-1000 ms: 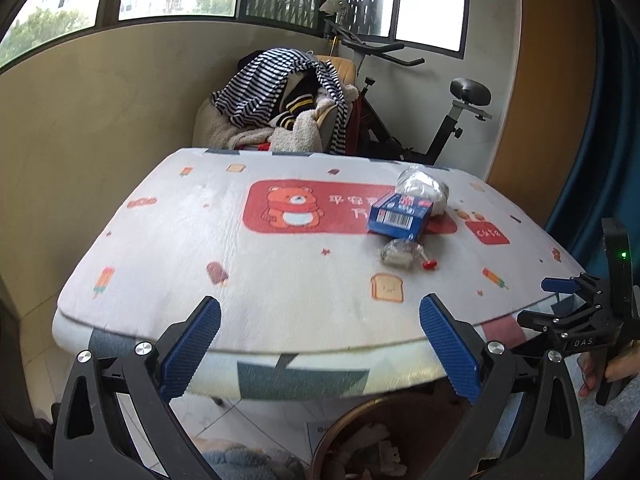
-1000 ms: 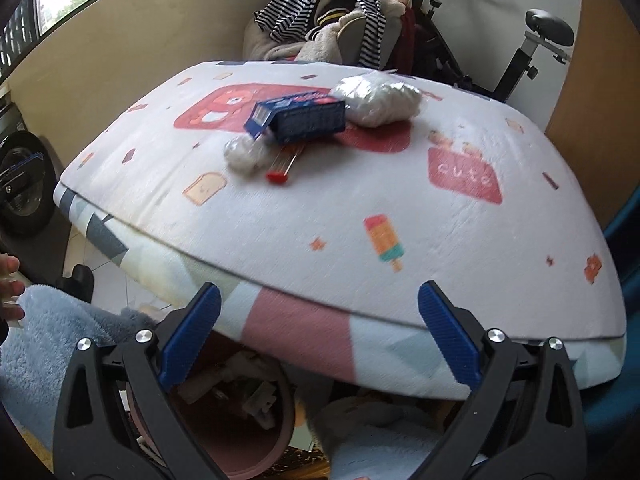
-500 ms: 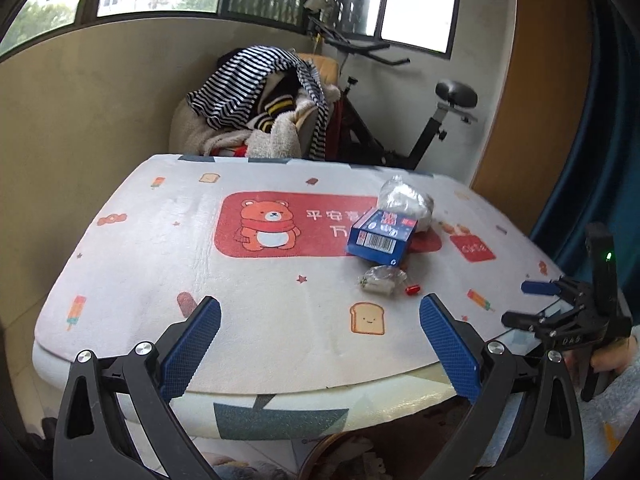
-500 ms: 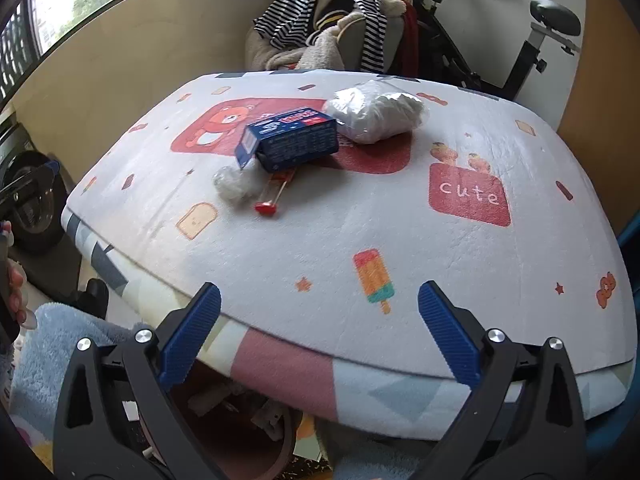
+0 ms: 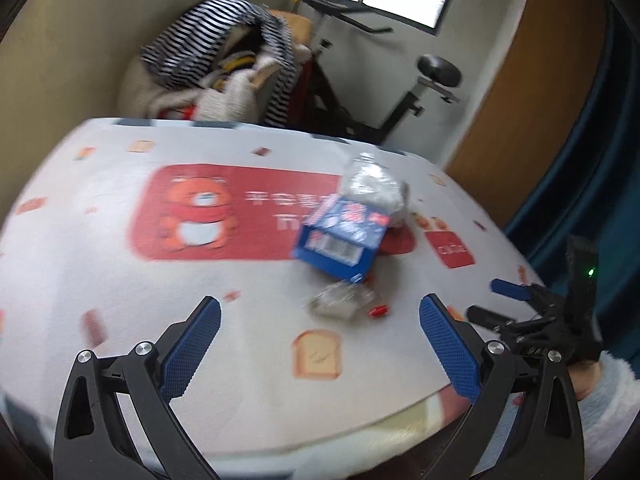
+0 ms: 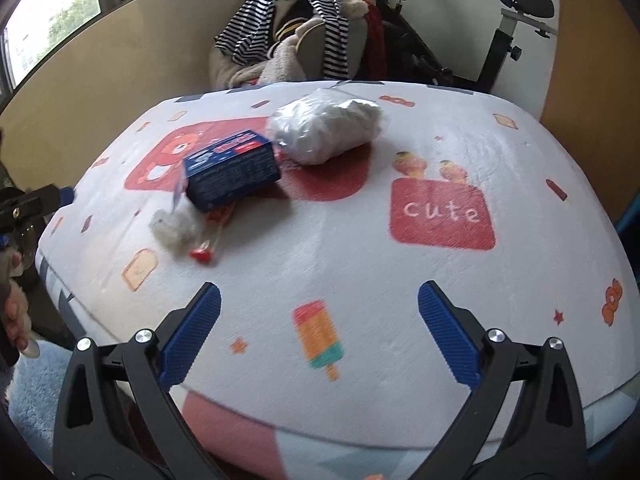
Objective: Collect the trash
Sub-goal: 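Move both grippers back over the remaining trash on the table, then grasp the blue Guangming milk carton with the left gripper while the right grasps the white plastic bag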
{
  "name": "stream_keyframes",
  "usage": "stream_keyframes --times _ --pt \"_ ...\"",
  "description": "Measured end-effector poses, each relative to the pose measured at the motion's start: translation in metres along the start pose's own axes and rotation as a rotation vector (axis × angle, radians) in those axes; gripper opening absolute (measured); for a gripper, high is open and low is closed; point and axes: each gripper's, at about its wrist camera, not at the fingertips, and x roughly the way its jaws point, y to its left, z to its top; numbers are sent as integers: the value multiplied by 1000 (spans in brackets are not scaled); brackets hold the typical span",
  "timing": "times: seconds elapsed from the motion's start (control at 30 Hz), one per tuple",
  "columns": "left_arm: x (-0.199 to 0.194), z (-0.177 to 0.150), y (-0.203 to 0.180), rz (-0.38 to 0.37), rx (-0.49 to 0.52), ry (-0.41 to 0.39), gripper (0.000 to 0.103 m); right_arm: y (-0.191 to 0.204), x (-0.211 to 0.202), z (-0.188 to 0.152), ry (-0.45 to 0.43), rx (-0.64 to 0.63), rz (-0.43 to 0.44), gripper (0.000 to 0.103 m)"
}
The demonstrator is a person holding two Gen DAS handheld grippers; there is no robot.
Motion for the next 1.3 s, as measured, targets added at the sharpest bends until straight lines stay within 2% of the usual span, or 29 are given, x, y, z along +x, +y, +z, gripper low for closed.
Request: stream_keyframes --times 0.1,0.13,0.17,0.23,0.3,0.43,0.57,0.63,0.7,0.77,0.8,0.83,0.87,1.07,1.17,1.2,1.3 --pt "33 24 -11 -132 48 60 97 -11 0 7 6 22 4 97" --pt "43 32 -13 -151 69 84 97 -14 0 8 6 22 0 97" --pt "59 42 -17 -151 106 123 97 -18 1 10 6 21 -13 97" --pt "74 53 -22 -128 151 138 97 -22 2 11 4 19 -31 97" --pt "93 63 -27 -139 194 170 97 -26 1 14 -4 16 -50 97" --pt "134 69 -33 -131 228 267 97 -34 3 15 -8 22 -60 97" --pt "151 73 -24 -77 215 273 97 -42 6 17 6 25 -62 97" --pt "162 72 -19 -103 178 312 97 -45 7 20 11 27 -61 97" --pt "166 70 -20 -86 198 320 97 -47 5 22 7 36 -57 97" --pt "172 65 -22 -32 238 331 97 -47 6 22 4 49 -51 97" --pt "173 64 -22 -21 241 329 93 -50 6 26 -1 69 -39 97" --pt "172 64 -21 -15 237 320 83 -49 7 25 -3 72 -37 97" --pt "170 64 -19 -18 225 309 79 -50 8 29 -5 84 -23 97" --pt "127 74 -6 -32 124 141 78 -36 20 57 -49 32 -18 97" --pt "101 76 -4 0 98 58 79 -28 37 79 -54 31 28 97" --pt "93 75 -3 11 90 36 79 -26 47 89 -44 22 56 97" --pt "76 74 4 32 61 10 79 -14 68 113 -20 -59 45 97"
